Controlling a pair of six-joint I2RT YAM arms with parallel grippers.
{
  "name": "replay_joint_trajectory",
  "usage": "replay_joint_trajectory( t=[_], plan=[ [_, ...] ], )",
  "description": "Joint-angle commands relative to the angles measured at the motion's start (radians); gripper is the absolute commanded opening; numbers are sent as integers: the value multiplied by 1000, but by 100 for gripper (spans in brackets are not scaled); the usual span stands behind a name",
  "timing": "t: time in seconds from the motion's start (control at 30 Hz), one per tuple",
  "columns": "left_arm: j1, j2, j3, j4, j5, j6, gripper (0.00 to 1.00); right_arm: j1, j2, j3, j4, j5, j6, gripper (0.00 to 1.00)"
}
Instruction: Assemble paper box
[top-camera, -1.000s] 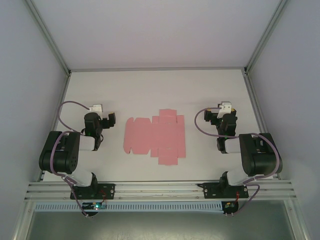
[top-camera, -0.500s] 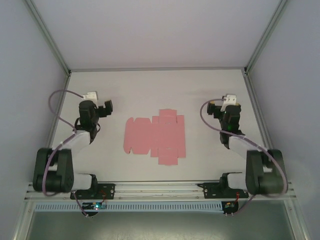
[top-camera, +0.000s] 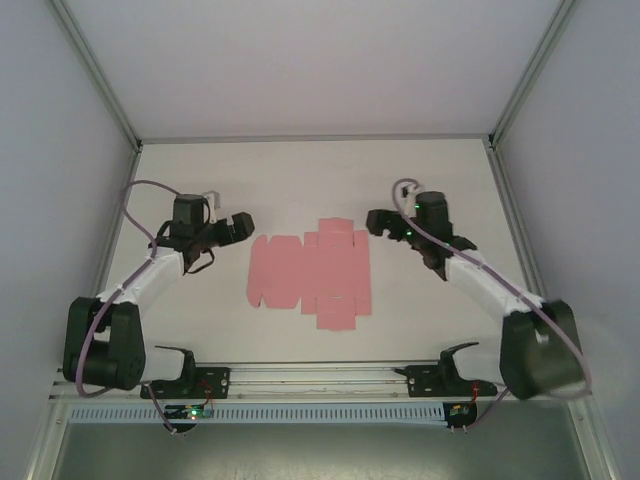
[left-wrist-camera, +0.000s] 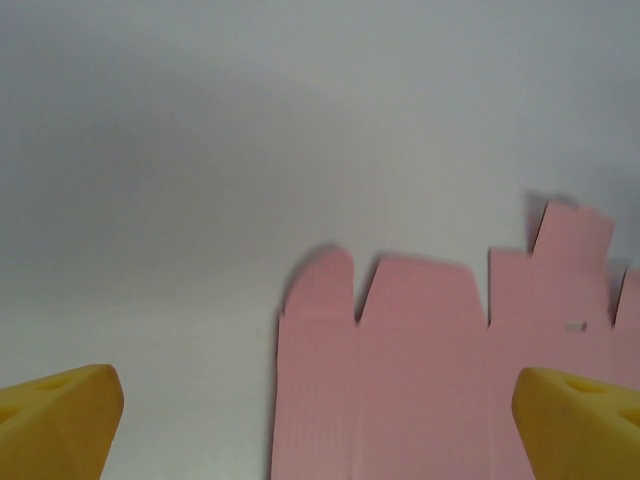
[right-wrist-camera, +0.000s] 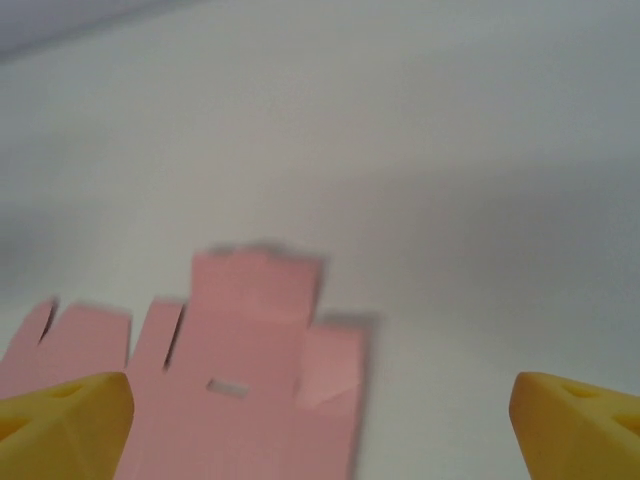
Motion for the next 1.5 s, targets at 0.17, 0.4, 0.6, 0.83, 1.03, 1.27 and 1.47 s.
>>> replay_joint_trajectory(
  t=[0.17, 0.4, 0.6, 0.83, 1.03, 1.27, 1.47],
  plan=[
    [-87, 169, 100, -207, 107, 11, 100, 50, 305, 207, -103, -162, 41, 85],
    [-102, 250, 121, -211, 165, 5, 100, 53, 401, 235, -148, -80, 42, 85],
    [-130, 301, 145, -222, 232, 22, 100, 51, 431, 188, -151, -18, 70, 85],
    [-160, 315, 160, -151, 409, 1, 100, 51, 436, 123, -103, -30, 97, 85],
    [-164, 312, 160, -89, 457, -47, 100, 52, 433, 77, -65, -53, 119, 85],
    [-164, 191, 111, 79, 509, -154, 97, 50, 401, 26, -30, -56, 137, 85],
    [-170, 76, 67, 101, 482, -174, 90, 39, 384, -11, -4, -60, 147, 85]
  ],
)
